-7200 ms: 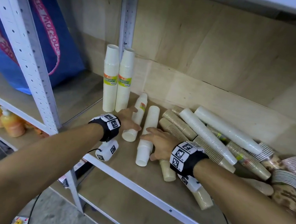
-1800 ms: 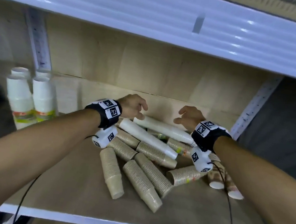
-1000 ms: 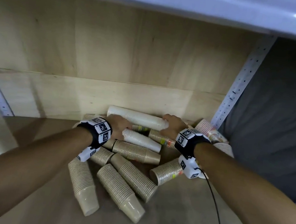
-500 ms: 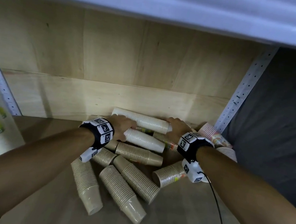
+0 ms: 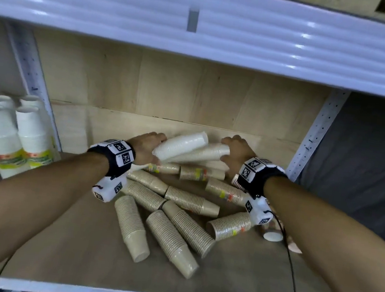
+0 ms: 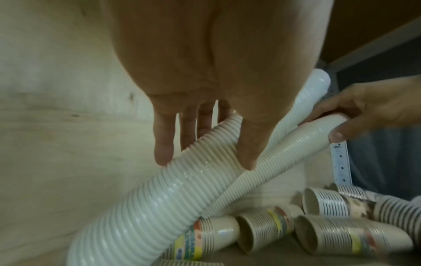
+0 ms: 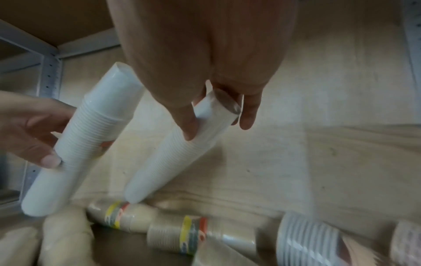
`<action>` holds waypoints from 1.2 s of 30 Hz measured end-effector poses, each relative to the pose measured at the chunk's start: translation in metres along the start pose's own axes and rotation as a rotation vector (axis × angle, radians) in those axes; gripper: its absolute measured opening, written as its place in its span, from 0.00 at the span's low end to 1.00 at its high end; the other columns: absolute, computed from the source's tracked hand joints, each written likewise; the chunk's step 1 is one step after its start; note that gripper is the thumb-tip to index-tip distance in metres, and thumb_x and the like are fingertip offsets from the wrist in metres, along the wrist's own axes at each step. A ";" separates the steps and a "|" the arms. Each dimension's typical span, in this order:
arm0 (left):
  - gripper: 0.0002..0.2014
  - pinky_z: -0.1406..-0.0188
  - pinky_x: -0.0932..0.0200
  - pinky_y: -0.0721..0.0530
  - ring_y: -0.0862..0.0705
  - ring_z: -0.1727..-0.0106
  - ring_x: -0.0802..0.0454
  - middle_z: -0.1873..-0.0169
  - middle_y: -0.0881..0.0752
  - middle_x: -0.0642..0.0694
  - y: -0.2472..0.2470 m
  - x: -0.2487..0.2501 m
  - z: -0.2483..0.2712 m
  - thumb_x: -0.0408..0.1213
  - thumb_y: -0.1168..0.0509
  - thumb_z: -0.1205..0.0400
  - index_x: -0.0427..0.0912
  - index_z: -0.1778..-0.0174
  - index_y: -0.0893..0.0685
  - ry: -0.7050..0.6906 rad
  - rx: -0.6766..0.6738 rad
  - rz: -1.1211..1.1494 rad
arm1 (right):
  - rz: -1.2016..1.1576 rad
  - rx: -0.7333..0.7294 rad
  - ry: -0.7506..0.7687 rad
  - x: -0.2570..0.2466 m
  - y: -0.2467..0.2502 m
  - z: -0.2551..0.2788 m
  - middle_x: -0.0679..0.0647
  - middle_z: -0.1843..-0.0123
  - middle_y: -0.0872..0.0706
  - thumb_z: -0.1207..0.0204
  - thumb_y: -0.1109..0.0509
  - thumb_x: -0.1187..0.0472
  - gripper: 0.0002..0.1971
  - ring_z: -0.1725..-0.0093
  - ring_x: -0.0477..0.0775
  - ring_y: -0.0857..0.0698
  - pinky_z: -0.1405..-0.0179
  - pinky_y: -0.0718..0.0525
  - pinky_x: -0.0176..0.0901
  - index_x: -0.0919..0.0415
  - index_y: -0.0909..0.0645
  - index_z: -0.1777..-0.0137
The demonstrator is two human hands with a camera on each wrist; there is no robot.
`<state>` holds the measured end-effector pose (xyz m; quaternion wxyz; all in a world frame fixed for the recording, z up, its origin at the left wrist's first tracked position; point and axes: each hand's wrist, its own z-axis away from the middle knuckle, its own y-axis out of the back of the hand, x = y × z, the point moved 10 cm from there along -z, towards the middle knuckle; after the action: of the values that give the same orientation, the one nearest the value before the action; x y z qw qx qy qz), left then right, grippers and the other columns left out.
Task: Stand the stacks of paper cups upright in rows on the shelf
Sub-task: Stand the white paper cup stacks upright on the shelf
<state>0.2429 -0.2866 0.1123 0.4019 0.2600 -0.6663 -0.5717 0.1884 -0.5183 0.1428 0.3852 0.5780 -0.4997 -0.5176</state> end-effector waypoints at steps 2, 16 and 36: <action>0.30 0.50 0.56 0.25 0.21 0.45 0.48 0.41 0.19 0.44 0.014 -0.004 0.012 0.45 0.24 0.25 0.41 0.31 0.29 0.025 0.039 0.038 | -0.012 0.047 0.041 -0.023 0.016 0.001 0.59 0.32 0.26 0.24 0.30 0.62 0.26 0.33 0.61 0.25 0.36 0.20 0.54 0.57 0.27 0.25; 0.34 0.44 0.43 0.14 0.16 0.42 0.45 0.42 0.16 0.45 0.090 -0.065 0.121 0.31 0.22 0.28 0.44 0.28 0.30 0.207 0.255 0.500 | -0.227 0.213 0.351 -0.207 0.091 0.020 0.60 0.32 0.28 0.24 0.34 0.67 0.28 0.31 0.60 0.27 0.34 0.24 0.49 0.56 0.32 0.23; 0.29 0.48 0.49 0.11 0.15 0.44 0.51 0.48 0.14 0.51 0.071 -0.174 0.265 0.28 0.19 0.32 0.47 0.37 0.22 0.512 0.313 0.630 | -0.425 -0.031 0.665 -0.399 0.023 0.062 0.58 0.30 0.26 0.24 0.30 0.66 0.24 0.27 0.51 0.23 0.40 0.29 0.33 0.57 0.26 0.27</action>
<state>0.1245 0.0153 0.1332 0.6647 0.2354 -0.6706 -0.2302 0.1378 -0.1289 0.2394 0.4191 0.7986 -0.2090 -0.3780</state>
